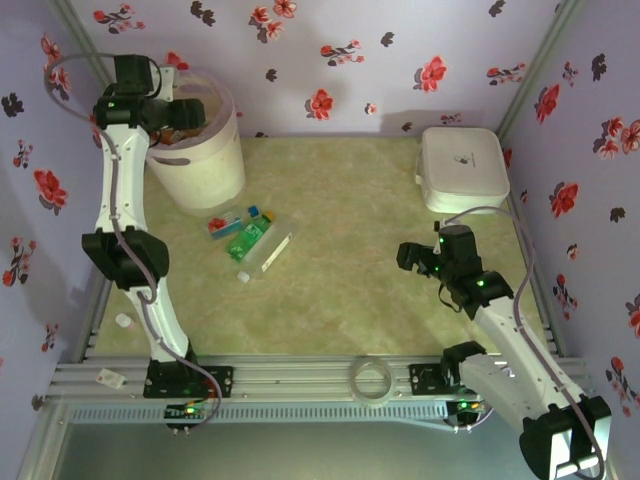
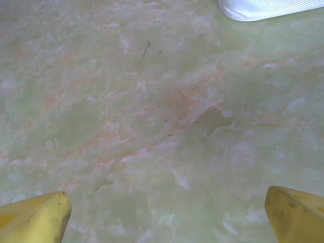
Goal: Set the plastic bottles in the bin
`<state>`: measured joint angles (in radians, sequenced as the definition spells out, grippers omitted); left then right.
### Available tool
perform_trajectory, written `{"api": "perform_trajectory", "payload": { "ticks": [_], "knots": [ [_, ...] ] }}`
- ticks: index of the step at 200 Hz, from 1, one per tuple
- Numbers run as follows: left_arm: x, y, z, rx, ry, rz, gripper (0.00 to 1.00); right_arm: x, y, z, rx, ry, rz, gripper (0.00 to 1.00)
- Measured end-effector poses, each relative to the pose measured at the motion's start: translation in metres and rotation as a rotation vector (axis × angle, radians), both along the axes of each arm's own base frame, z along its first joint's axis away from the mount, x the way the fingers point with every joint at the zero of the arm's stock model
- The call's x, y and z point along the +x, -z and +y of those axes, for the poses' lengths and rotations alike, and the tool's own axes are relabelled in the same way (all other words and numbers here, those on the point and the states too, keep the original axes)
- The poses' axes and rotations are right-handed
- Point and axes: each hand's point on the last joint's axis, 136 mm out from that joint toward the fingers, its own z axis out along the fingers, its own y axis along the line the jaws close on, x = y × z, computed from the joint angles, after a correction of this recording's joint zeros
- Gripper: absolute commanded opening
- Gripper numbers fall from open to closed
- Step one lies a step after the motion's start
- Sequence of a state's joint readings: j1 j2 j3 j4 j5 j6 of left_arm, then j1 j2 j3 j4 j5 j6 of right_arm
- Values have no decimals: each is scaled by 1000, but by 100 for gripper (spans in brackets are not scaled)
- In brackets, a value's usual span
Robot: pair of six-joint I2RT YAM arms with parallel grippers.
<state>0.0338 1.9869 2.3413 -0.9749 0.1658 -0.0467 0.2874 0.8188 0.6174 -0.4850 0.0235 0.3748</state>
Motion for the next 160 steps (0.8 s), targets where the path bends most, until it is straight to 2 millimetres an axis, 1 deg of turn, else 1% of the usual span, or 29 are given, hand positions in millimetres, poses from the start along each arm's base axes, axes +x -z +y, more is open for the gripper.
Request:
{"api": "perform_trajectory", "payload": {
  "ticks": [12,28,50,63,76,86,94,99,106,116,127,132,140,152,160],
  "knots": [
    [-11,-14,0,-1,-4,-29,75,0,0,0,0,0,0,99],
    [-30,-45,1,10,-13,-99,74,0,1,0,-1,0,3,99],
    [-71,-96,-2,32,-27,-215,72,3,6,1,-5,0,19,99],
    [-99,-122,-10,44,-22,-277,72,5,10,2,-9,-1,32,99],
    [-123,-135,-26,52,5,-313,73,6,13,2,-11,0,40,99],
    [-137,-134,-43,58,36,-318,73,7,13,2,-11,-1,40,99],
    [-146,-125,-57,64,69,-300,74,8,14,3,-11,0,39,99],
    [-150,-116,-68,68,96,-280,75,9,13,3,-10,-1,38,99],
    [-155,-100,-83,75,134,-247,76,9,14,3,-11,0,38,99],
    [-159,-74,-104,86,186,-187,79,10,14,3,-11,0,40,99],
    [-161,-33,-127,103,238,-97,83,10,16,3,-13,0,45,99],
    [-161,-16,-135,113,257,-60,84,10,16,3,-14,0,47,99],
    [-164,17,-147,130,285,15,87,10,16,3,-14,0,48,99],
    [-170,61,-159,153,313,112,90,10,17,3,-15,0,52,99],
    [-175,86,-163,161,320,165,95,11,18,3,-16,0,56,99]
  ]
}}
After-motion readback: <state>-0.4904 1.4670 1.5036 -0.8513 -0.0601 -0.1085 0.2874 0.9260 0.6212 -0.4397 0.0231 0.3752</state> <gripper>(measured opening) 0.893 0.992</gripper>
